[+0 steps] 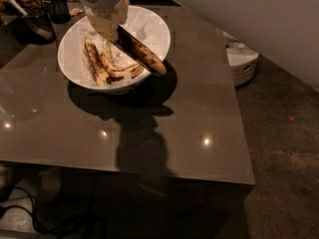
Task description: Pick banana from white bowl
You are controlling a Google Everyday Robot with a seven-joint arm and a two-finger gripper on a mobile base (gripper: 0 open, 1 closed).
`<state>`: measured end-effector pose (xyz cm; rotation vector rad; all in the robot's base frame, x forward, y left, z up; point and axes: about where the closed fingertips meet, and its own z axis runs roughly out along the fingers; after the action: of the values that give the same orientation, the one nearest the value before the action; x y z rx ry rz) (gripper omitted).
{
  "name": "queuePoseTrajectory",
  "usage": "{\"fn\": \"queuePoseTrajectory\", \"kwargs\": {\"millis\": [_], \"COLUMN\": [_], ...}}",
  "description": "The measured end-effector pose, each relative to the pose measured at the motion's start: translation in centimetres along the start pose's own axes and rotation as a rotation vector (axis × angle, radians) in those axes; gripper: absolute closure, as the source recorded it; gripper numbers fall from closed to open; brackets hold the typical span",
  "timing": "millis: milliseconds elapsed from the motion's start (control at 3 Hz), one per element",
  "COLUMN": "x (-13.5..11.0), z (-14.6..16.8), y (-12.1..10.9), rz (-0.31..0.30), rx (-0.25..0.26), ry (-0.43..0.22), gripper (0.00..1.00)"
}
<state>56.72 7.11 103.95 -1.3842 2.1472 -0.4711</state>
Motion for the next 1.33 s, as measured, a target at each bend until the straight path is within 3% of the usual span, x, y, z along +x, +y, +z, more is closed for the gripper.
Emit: {"fn": "queuePoseTrajectory", "kwargs": {"millis": [333,667,1333], "x": [-0.1,-0.3,0.1], "z": [-1.0,-4.6,-5.8], "y": [0.9,2.9,3.7], "rz": [-0.007,-0.028,-0.025], "rx": [-0.013,0.0,-0.001], "ry": [0.009,-0.023,-0.039], "gripper": [1.0,1.0,1.0]}}
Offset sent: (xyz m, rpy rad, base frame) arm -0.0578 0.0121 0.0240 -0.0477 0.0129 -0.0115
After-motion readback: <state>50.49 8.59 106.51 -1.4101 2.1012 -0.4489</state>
